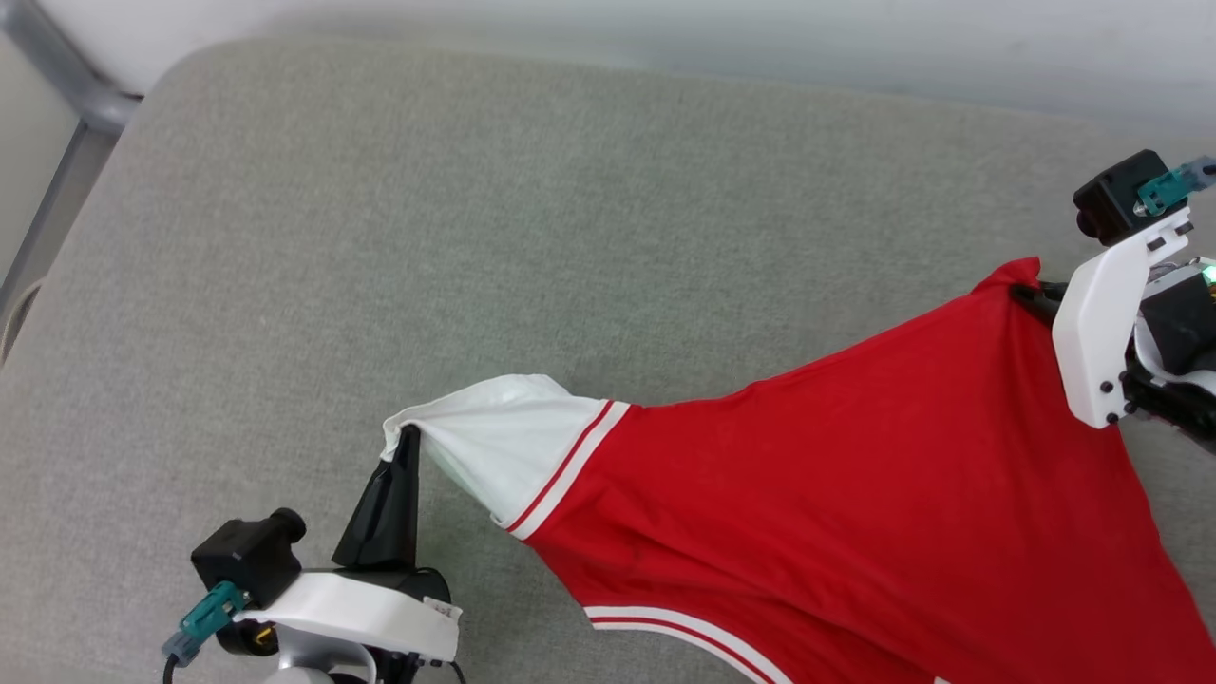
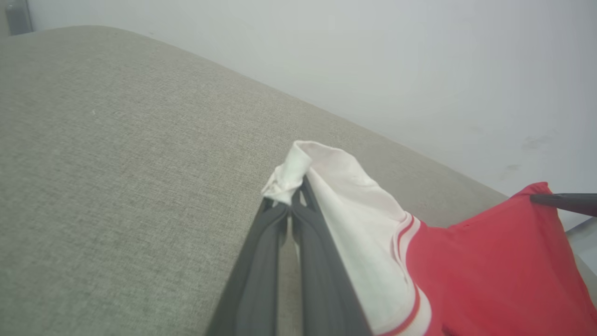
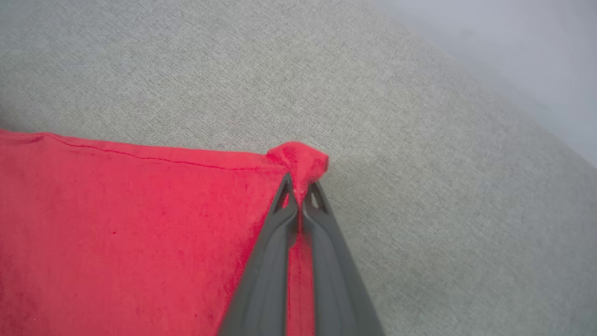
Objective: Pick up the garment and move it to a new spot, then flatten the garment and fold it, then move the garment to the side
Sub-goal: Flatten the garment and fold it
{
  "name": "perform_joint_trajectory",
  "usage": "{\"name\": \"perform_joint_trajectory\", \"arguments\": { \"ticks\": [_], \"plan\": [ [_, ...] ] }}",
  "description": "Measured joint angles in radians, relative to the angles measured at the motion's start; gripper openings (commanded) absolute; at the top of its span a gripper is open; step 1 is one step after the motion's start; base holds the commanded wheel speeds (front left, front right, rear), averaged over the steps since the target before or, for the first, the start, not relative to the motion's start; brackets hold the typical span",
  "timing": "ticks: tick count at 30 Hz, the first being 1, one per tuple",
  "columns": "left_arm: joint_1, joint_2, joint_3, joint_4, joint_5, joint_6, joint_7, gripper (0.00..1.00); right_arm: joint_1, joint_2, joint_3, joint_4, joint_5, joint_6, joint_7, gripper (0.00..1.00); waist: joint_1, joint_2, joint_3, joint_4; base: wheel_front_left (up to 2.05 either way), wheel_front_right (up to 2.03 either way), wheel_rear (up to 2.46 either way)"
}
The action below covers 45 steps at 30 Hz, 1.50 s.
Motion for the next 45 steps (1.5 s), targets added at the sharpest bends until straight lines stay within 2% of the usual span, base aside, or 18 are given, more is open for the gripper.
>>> {"name": "perform_joint_trajectory", "arguments": {
  "ticks": [5, 12, 18, 26, 31, 37, 45],
  "plan": [
    [0.015, 0.042, 0.003, -0.067, 0.02, 0.013, 0.033, 0.0, 0.028, 0.0, -0.019, -0.028, 0.017, 0.0, -0.103, 0.0, 0.0, 0.0, -0.07, -0.036, 0.0, 0.0, 0.0],
    [-0.061, 0.097, 0.016, -0.177, 0.05, 0.029, 0.085, 0.0, 0.062, 0.007, -0.116, -0.096, 0.018, 0.0, -0.202, 0.0, -0.0001, 0.0, -0.143, -0.088, 0.0, 0.0, 0.0],
    [-0.216, 0.127, 0.043, -0.243, 0.054, 0.041, 0.12, 0.0, 0.067, 0.029, -0.222, -0.171, -0.015, 0.0, -0.237, 0.0, -0.0001, 0.0, -0.161, -0.127, 0.0, 0.0, 0.0],
    [-0.51, 0.149, 0.049, -0.259, 0.079, 0.05, 0.164, 0.0, 0.002, 0.108, -0.379, -0.245, -0.108, 0.0, -0.267, 0.0, 0.0, 0.0, -0.106, -0.148, 0.0, 0.0, 0.0],
    [-0.739, 0.162, 0.04, -0.217, 0.088, 0.039, 0.198, 0.0, -0.109, 0.163, -0.472, -0.276, -0.176, 0.0, -0.262, 0.0, 0.0, 0.0, -0.035, -0.156, 0.0, 0.0, 0.0],
    [-1.045, 0.172, 0.018, -0.129, 0.106, 0.016, 0.23, 0.0, -0.326, 0.192, -0.545, -0.275, -0.248, 0.0, -0.229, 0.0, 0.0001, 0.0, 0.087, -0.16, 0.0, 0.0, 0.0],
    [-1.484, 0.198, -0.008, 0.092, 0.123, -0.019, 0.229, 0.0, -0.675, 0.213, -0.575, -0.175, -0.352, 0.0, -0.234, 0.0, 0.0003, 0.0, 0.261, -0.162, 0.0, 0.0, 0.0]
  ]
}}
